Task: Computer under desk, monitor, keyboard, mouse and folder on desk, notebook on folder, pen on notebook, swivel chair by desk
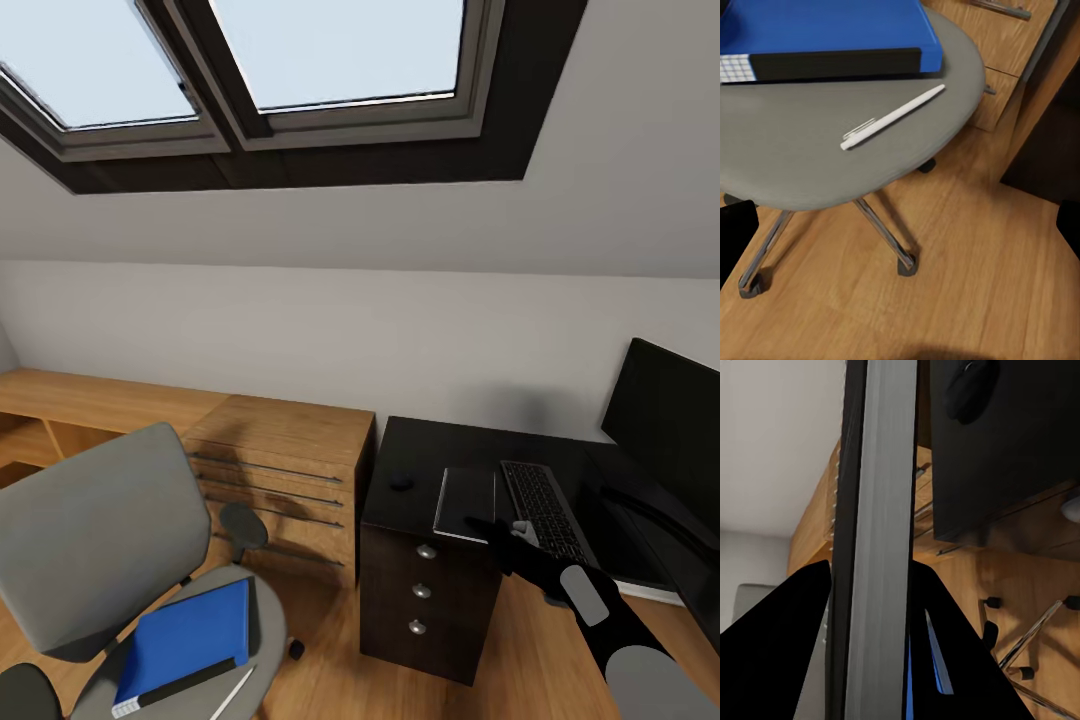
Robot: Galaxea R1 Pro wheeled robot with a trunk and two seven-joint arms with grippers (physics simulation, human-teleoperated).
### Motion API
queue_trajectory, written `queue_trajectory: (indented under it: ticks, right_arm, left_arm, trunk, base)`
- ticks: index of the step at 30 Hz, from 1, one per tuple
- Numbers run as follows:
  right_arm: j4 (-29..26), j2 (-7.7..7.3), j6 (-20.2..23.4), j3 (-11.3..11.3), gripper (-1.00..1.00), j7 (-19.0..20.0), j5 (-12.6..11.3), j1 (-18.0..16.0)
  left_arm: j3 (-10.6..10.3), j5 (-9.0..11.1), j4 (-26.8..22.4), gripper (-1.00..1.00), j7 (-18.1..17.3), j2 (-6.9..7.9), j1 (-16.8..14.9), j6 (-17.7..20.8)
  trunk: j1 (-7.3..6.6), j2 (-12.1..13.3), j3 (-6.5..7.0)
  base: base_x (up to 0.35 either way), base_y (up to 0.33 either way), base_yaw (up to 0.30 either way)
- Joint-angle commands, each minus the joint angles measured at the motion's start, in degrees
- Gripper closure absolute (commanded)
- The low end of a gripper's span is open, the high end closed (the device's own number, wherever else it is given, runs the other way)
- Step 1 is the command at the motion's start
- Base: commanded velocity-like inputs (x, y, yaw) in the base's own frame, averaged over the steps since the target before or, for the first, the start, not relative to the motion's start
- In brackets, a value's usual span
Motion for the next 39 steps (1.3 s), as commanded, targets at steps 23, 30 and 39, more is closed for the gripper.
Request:
queue_trajectory:
  ticks: [23,30,39]
  right_arm:
    - [0.0,0.02,0.39,-0.24,1.0,0.1,-0.19,-0.05]
    - [0.0,0.02,0.39,-0.21,1.0,0.09,-0.18,-0.05]
    - [0.0,-0.01,0.39,-0.21,1.0,0.11,-0.19,-0.05]
  left_arm:
    - [-0.42,0.64,0.03,-1.0,-0.19,0.01,-0.04,-0.04]
    - [-0.42,0.62,0.03,-1.0,-0.19,0.01,-0.04,-0.04]
    - [-0.42,0.64,0.03,-1.0,-0.19,0.01,-0.04,-0.04]
  trunk:
    - [0.01,-0.06,-0.08]
    - [0.01,-0.06,-0.08]
    - [0.01,-0.06,-0.08]
  base:
    - [0.011,-0.067,0.0]
    - [0.193,-0.06,0.0]
    - [0.033,-0.01,0.0]
